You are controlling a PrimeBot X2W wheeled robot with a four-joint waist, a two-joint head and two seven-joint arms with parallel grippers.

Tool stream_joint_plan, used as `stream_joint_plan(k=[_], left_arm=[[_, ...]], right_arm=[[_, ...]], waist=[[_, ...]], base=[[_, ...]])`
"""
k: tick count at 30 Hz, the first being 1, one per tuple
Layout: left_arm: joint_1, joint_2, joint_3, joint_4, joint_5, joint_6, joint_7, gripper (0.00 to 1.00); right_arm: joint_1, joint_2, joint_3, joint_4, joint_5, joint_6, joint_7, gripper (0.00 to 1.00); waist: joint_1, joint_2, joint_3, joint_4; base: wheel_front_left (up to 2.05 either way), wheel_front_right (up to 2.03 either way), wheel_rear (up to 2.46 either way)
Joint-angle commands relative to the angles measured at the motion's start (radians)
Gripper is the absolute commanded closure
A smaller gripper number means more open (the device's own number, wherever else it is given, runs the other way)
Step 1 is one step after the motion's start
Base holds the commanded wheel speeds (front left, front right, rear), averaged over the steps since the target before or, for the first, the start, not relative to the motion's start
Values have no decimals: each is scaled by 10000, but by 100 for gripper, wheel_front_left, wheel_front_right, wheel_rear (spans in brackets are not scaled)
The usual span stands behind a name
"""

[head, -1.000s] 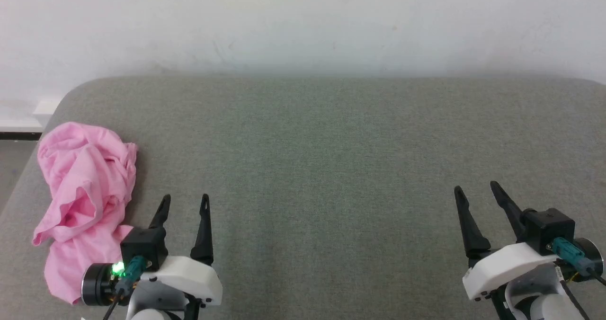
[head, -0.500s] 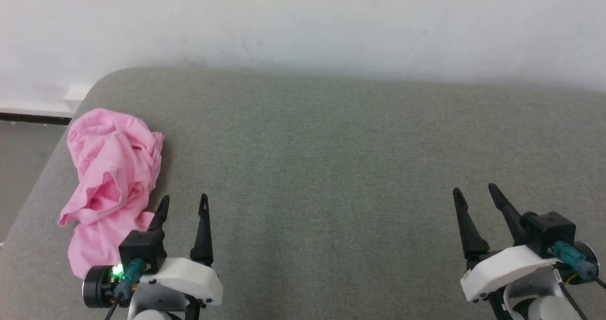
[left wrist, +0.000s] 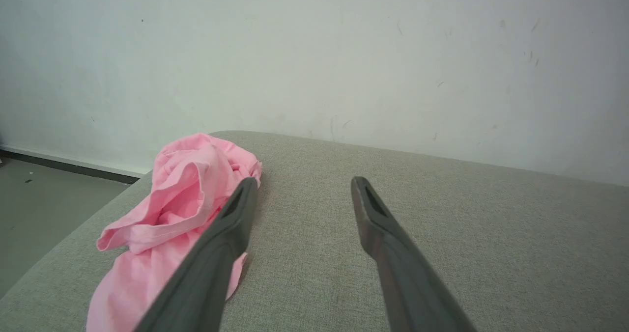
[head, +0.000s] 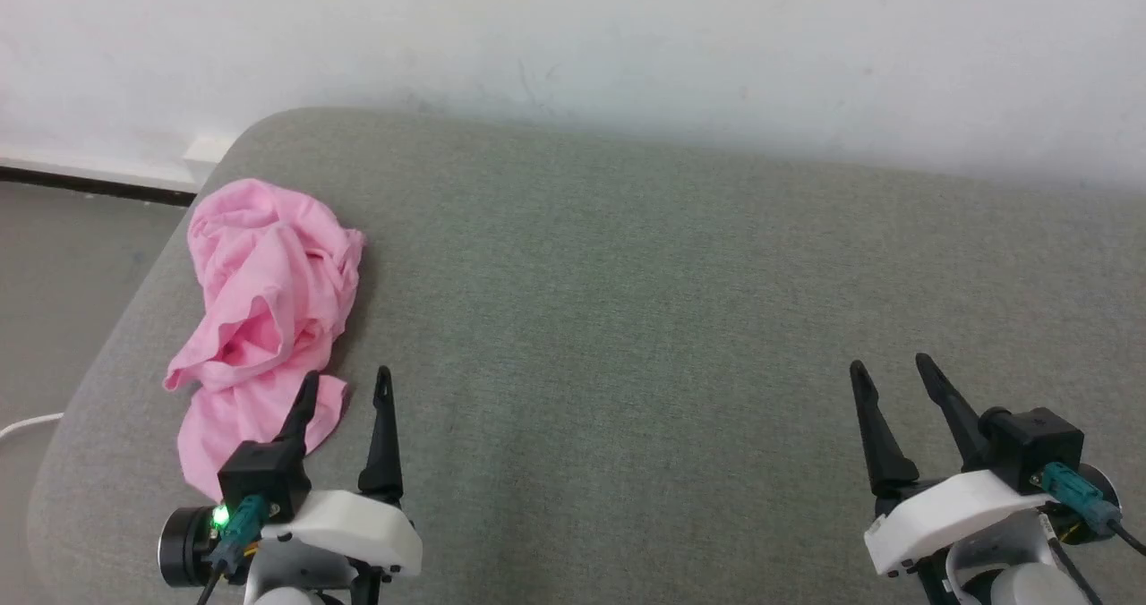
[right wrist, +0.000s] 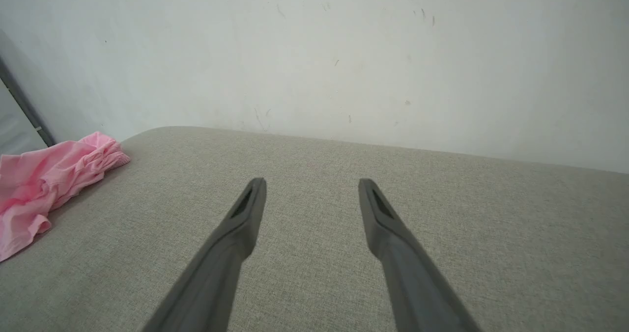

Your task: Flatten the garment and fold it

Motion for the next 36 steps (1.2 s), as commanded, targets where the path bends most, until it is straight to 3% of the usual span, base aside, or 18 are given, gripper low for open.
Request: stream_joint_plan(k=[1, 36], left_arm=[[-137, -26, -16, 59, -81, 84, -88, 0], [-105, -41, 34, 371, -730, 288, -820, 0]], right_arm=[[-79, 17, 0, 84, 98, -5, -105, 0], [-158, 28, 197, 842, 911, -7, -836, 0]], waist=[[0, 0, -9, 142], [0, 0, -146, 1699]], base=[[0, 0, 0], [0, 0, 0]])
